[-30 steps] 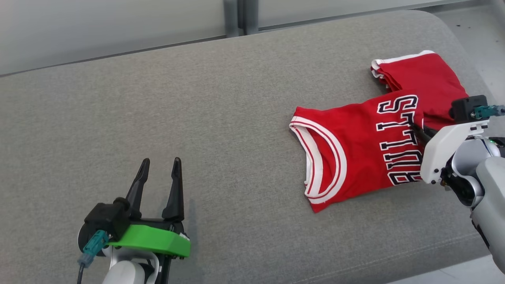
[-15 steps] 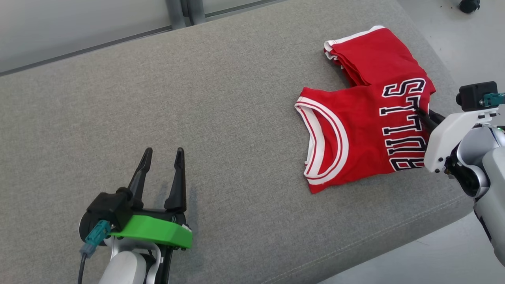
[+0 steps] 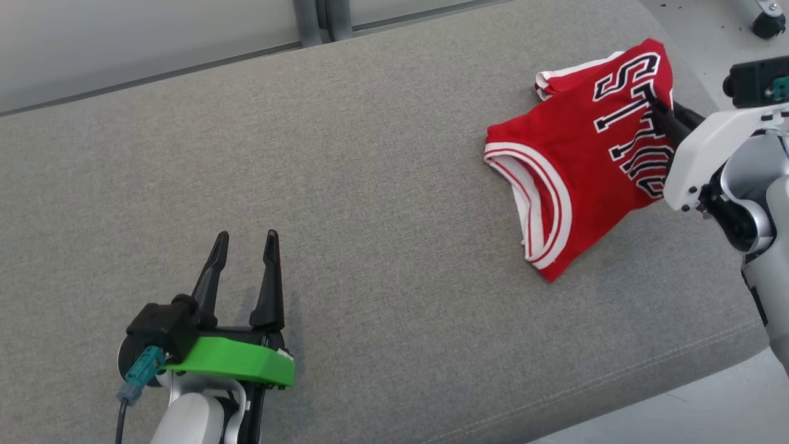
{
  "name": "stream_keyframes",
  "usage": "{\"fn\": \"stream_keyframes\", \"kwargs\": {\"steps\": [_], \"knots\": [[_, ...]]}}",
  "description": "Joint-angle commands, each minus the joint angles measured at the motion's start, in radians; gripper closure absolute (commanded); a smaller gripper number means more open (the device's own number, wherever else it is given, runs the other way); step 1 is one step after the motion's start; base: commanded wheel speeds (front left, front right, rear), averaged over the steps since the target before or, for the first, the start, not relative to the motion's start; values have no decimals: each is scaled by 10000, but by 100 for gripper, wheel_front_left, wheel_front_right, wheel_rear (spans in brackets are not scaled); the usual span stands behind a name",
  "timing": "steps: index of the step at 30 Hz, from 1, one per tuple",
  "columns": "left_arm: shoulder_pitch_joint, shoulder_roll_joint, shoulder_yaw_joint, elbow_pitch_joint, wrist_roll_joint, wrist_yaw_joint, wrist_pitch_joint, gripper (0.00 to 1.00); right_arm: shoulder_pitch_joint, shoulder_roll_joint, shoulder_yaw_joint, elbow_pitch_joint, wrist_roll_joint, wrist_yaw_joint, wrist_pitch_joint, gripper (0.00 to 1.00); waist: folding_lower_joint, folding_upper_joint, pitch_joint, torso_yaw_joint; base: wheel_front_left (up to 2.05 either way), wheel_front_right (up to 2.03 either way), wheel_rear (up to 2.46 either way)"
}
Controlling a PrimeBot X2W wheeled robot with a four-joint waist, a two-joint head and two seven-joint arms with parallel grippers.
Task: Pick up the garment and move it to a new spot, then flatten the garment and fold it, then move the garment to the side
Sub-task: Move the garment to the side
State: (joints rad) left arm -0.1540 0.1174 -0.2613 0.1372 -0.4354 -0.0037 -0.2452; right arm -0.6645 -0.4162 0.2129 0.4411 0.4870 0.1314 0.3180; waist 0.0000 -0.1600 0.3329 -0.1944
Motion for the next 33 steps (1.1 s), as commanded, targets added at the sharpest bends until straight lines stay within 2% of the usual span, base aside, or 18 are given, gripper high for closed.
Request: {"fn": "stream_keyframes", "kwargs": {"steps": [1,8,16,23,33], "knots": [[40,26,20,40,-44,4,-45,0,-341,33,-170,-40,-160,-15,112,100,0,0,20,113,0,0,0],[-150,13,-15,71,-64,-48,-96,0,-1053,54,-493,348,-486,-15,197,100,0,0,235,352,0,0,0],[-422,150,-62,38,12,-47,-60,0,-2000,104,-1217,1393,-946,-15,-486,100,0,0,747,675,0,0,0],[-564,218,-138,-52,59,-45,34,0,-2309,-94,-1942,2573,-1403,-15,-854,100,0,0,1206,929,0,0,0],[-852,400,-312,-270,198,-62,196,0,-2881,-661,-3547,4295,-2495,-15,-1693,100,0,0,1975,1524,0,0,0]]}}
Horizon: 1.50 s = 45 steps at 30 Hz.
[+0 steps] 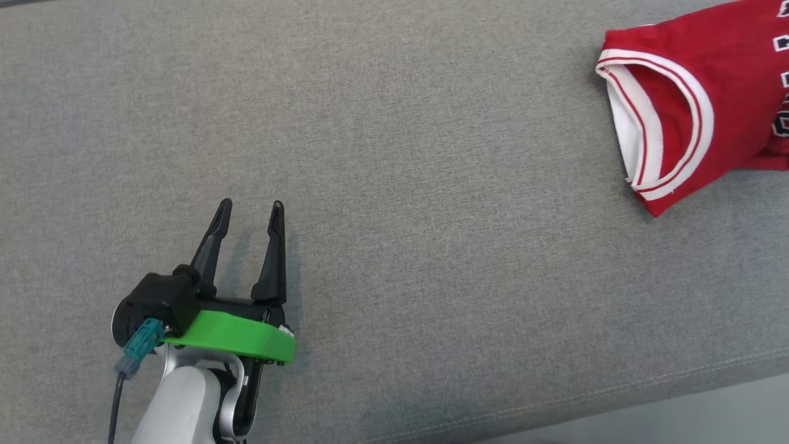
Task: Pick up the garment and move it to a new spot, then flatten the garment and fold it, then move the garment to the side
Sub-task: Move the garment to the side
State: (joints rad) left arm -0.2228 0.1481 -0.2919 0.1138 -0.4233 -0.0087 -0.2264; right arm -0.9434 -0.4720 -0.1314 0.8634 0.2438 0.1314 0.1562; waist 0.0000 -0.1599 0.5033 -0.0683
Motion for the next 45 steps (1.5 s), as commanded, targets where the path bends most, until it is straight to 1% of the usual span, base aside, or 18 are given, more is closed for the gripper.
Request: {"fn": "stream_keyframes", "kwargs": {"steps": [1,10,12,17,18,19,20,24,28,35,40,45], "knots": [[-177,118,-21,-72,86,-7,36,0,-125,-110,-269,236,-177,-15,-183,100,0,0,342,319,0,0,0],[-234,254,-152,-314,182,47,179,0,-503,-398,-1629,1540,-1310,-15,-1037,100,0,0,852,638,0,0,0],[-230,299,-174,-347,200,55,217,0,-565,-345,-1814,1729,-1592,-15,-1198,100,0,0,922,673,0,0,0],[-294,372,-239,-473,257,90,295,0,-791,-478,-2387,2083,-2342,-16,-1824,100,0,0,1129,717,0,0,0],[-307,386,-246,-497,250,101,319,0,-811,-464,-2501,2147,-2532,-16,-1942,51,0,0,1159,717,0,0,0],[-307,386,-246,-497,250,101,319,0,-811,-464,-2501,2147,-2532,-16,-1942,51,0,0,1159,717,0,0,0],[-313,393,-261,-519,249,113,340,0,-836,-456,-2620,2156,-2760,-16,-2106,0,0,0,1184,713,0,0,0],[-293,441,-282,-584,253,150,373,0,-861,-320,-3215,2302,-3564,-15,-2366,0,0,0,1236,680,0,0,0],[-244,485,-264,-609,228,196,381,0,-857,-199,-3649,2380,-4088,-15,-2440,0,0,0,1230,599,0,0,0],[-233,530,-285,-601,170,269,441,0,-915,47,-4032,2423,-4534,-15,-2646,0,0,0,1104,412,0,0,0],[-225,549,-322,-553,125,264,426,0,-1094,326,-3767,2445,-4583,-15,-3033,0,0,0,773,259,0,0,0],[-230,491,-336,-441,62,264,325,0,-1320,681,-2986,2576,-4247,-15,-3552,0,0,0,236,101,0,0,0]]}}
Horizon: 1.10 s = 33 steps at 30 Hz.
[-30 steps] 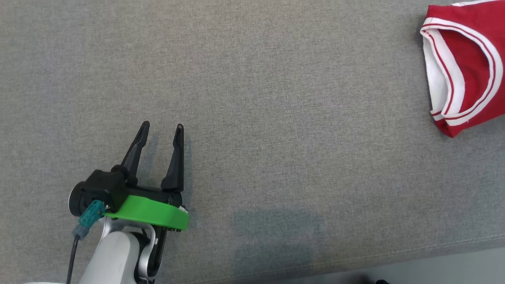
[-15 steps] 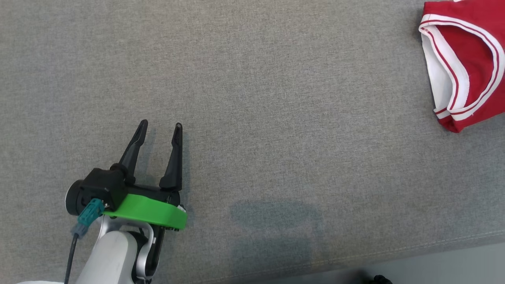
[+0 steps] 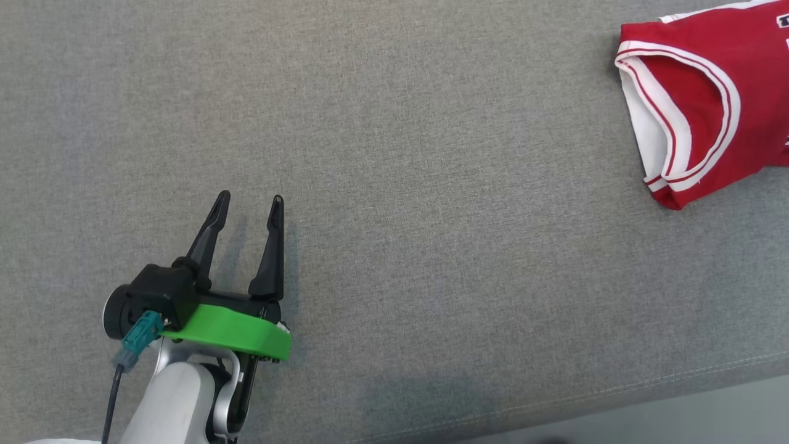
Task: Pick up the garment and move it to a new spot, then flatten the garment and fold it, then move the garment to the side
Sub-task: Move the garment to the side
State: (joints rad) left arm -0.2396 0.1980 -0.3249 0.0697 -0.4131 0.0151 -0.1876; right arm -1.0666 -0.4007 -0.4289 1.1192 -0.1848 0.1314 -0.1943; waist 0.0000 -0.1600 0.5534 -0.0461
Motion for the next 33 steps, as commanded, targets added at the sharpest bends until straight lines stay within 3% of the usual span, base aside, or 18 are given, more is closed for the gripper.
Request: {"fn": "stream_keyframes", "kwargs": {"steps": [1,10,17,20,25,33], "knots": [[-58,-21,-13,38,-58,29,-74,0,-116,34,198,34,142,-15,-133,0,0,0,-389,-148,0,0,0],[91,-233,147,498,-338,148,-295,0,272,586,2505,-362,1511,-15,-623,0,0,0,-1670,-285,0,0,0],[490,-412,416,824,-543,380,-511,0,1409,862,4221,-1892,3026,-15,-690,0,0,0,-2535,-210,0,0,0],[635,-446,533,826,-669,381,-556,0,1901,990,4567,-2509,3515,-15,-694,0,0,0,-2727,-177,0,0,0],[1036,-388,878,768,-589,701,-689,0,3615,1282,5056,-4562,4351,-15,-552,0,0,0,-3161,-58,0,0,0],[1500,-236,1150,645,-380,1063,-731,0,6129,2121,4737,-7445,4283,-15,83,0,0,0,-3531,277,0,0,0]]}}
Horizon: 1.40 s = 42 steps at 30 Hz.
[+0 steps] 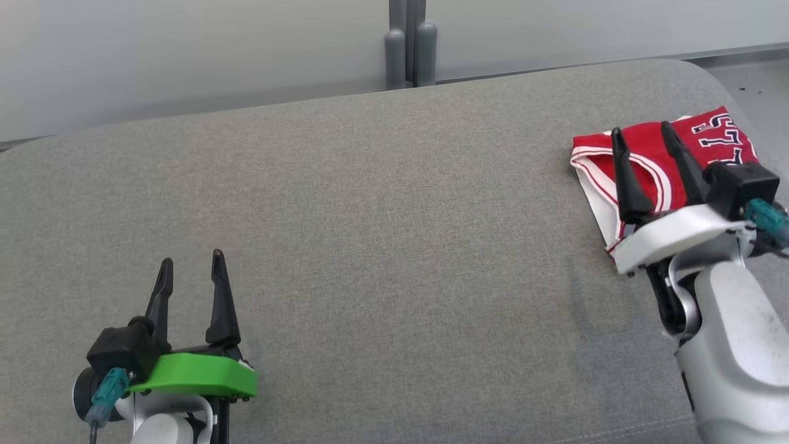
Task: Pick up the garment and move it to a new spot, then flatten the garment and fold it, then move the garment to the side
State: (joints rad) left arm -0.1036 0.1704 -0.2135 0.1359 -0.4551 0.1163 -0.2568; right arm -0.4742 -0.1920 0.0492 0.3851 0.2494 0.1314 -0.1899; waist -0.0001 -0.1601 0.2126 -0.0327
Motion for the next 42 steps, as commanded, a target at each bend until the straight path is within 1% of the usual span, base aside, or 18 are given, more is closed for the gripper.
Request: {"fn": "stream_keyframes", "kwargs": {"steps": [1,6,8,10,13,16,22,36,42], "knots": [[200,49,57,-37,44,75,-44,0,511,172,-102,-424,-87,-15,148,0,1,2,-157,197,0,0,0],[441,78,27,-12,50,166,-34,0,1808,756,-497,-1846,-592,-15,492,0,1,2,-317,477,0,0,0],[538,61,33,-24,85,273,-23,0,2255,988,-552,-2305,-697,-13,625,0,1,2,-370,570,0,0,0],[613,53,-18,-60,122,324,-25,0,2664,1122,-594,-2654,-745,-13,720,0,1,2,-410,661,0,0,0],[659,35,-79,-51,89,283,-10,0,3229,1314,-562,-3082,-828,-13,816,0,1,2,-434,763,0,0,0],[764,64,-140,31,120,327,35,0,3666,1371,-460,-3388,-868,-12,850,0,1,2,-441,791,0,0,0],[878,51,-178,133,70,364,23,0,4199,1409,-153,-3537,-321,-12,691,0,1,2,-542,757,0,0,0],[935,92,-227,204,40,413,-10,0,4501,1410,216,-3274,-106,-10,359,0,1,2,-699,773,0,0,0],[974,143,-267,200,26,420,-9,0,4527,1413,211,-3238,-54,-10,312,0,1,2,-753,767,0,0,0]]}}
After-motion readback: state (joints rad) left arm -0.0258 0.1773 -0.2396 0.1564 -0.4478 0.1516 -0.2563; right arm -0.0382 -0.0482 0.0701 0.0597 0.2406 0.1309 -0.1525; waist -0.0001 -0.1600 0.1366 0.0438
